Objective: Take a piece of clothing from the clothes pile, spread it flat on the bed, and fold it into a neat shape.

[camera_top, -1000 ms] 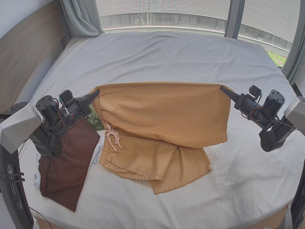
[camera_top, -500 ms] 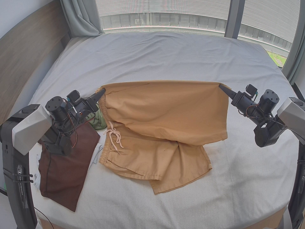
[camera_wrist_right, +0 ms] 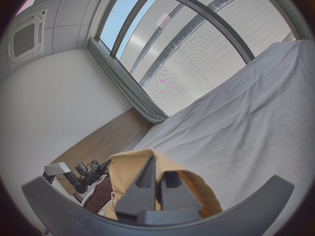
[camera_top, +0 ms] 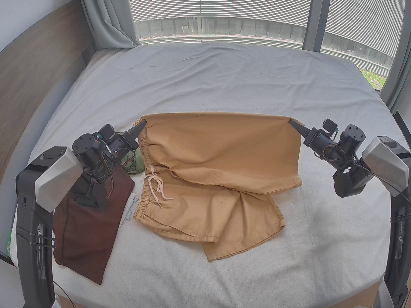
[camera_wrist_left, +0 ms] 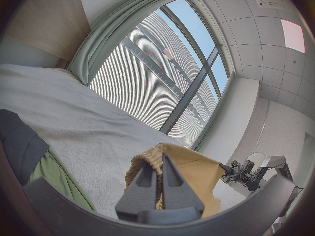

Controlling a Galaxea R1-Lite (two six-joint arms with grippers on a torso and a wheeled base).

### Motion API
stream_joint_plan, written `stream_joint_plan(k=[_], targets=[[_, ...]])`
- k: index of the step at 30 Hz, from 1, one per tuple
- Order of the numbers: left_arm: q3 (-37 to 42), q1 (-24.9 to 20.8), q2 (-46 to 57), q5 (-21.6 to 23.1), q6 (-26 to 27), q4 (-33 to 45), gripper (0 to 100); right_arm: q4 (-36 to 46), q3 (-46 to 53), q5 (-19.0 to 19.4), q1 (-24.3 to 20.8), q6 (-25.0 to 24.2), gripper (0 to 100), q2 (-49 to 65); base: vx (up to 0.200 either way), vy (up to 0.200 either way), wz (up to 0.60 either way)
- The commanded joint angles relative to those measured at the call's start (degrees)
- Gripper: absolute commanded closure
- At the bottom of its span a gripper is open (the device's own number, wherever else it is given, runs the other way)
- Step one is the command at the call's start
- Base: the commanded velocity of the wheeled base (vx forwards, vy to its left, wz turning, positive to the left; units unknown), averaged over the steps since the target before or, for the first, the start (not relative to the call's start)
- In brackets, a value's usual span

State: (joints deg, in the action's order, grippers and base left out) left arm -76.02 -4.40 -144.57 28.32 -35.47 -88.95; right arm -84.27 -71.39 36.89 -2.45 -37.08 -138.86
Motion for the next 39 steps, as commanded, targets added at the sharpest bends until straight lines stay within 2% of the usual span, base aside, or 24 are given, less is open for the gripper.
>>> stream_joint_plan(k=[1, 18, 31, 32, 36, 39], targets=[[-1.85, 0.01, -2.47, -0.02, -0.21, -0.08, 100, 0.78, -2.44, 0.03, -0.01, -0.01, 100, -2.47, 0.0, 0.0, 0.0], [-6.42, 0.27, -5.29, -0.02, -1.7, 0.19, 100, 6.23, -13.69, 0.03, -0.19, 0.08, 100, -7.04, 0.0, 0.0, 0.0], [-7.39, 0.53, -6.08, -0.11, -3.29, 0.1, 100, 8.86, -17.65, 0.03, -0.63, 0.08, 100, -8.09, 0.0, 0.0, 0.0], [-8.18, 0.62, -6.34, -0.11, -3.37, 0.27, 0, 9.74, -17.82, 0.03, -0.71, -0.01, 0, -8.0, 0.0, 0.0, 0.0], [-8.62, 0.71, -6.78, -0.11, -3.37, 0.45, 0, 10.27, -18.08, 0.03, -0.71, -0.01, 0, -8.0, 0.0, 0.0, 0.0], [-7.83, 0.18, -6.52, -0.11, -6.89, 0.27, 0, 10.62, -19.84, -0.68, -0.54, -0.01, 0, -9.41, 0.0, 0.0, 0.0]])
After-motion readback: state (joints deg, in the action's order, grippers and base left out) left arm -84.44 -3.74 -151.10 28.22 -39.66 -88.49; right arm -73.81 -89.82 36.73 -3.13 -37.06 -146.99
